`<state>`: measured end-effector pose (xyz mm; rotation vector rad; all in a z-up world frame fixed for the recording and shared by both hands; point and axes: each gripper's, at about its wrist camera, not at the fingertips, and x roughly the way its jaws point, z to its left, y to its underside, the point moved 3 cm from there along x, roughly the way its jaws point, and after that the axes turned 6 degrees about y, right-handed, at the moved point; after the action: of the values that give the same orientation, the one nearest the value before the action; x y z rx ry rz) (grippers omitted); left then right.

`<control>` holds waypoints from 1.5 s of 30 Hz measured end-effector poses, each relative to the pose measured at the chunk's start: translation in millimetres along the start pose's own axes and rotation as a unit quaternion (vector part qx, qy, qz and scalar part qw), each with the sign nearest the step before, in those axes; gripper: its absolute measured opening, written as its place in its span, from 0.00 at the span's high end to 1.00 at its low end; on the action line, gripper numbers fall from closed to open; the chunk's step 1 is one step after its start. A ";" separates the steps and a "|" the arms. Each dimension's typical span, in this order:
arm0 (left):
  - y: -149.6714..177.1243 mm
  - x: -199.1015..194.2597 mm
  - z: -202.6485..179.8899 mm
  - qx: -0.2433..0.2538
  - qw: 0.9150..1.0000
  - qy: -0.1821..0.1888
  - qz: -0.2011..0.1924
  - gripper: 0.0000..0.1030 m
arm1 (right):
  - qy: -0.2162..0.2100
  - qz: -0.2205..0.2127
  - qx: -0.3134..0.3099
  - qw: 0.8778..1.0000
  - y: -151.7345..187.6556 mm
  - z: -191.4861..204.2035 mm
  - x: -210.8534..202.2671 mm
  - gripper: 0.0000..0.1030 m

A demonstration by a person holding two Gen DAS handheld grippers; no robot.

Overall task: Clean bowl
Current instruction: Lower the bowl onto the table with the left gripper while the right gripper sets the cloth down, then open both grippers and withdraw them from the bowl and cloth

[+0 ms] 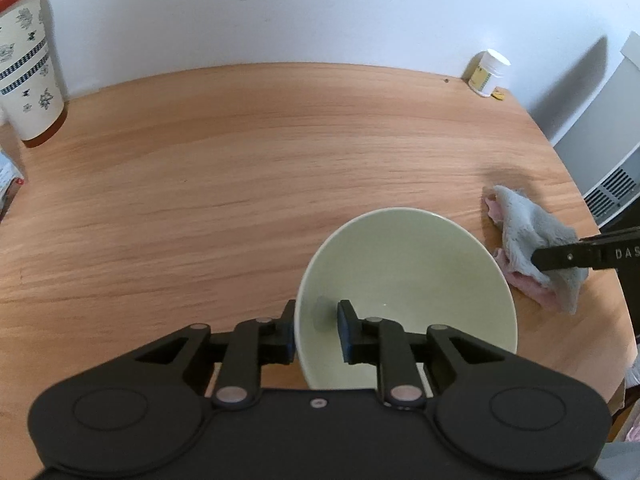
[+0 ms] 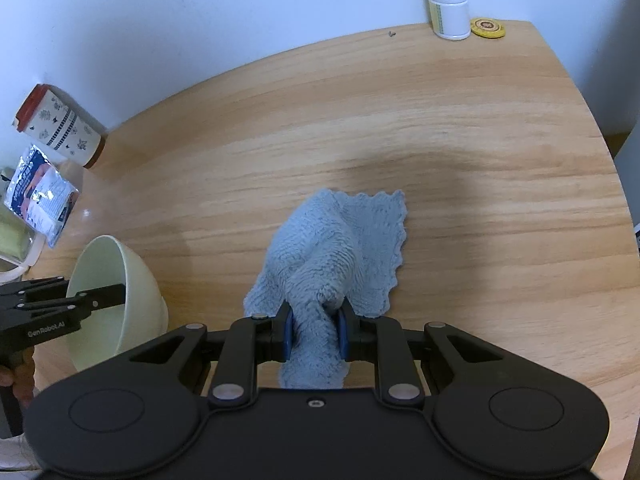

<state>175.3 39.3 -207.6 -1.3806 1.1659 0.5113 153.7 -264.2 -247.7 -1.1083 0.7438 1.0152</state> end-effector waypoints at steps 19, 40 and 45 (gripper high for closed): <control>9.1 -47.5 -49.2 -0.013 0.996 -0.085 0.006 0.01 | 0.034 -0.050 -0.035 0.998 31.9 16.5 -60.6 0.06; 32.2 -190.7 -165.4 -0.019 0.990 -0.129 -0.048 0.01 | 0.006 -0.053 -0.076 0.996 73.6 49.2 -220.9 0.00; 34.0 -206.3 -174.3 0.013 0.989 -0.137 -0.057 0.01 | 0.017 -0.087 -0.074 0.993 82.4 54.8 -246.7 0.00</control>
<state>5.7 -45.4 -12.1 -1.3010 0.8635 0.5808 -15.7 -271.2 -43.0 -1.2976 0.5948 0.9167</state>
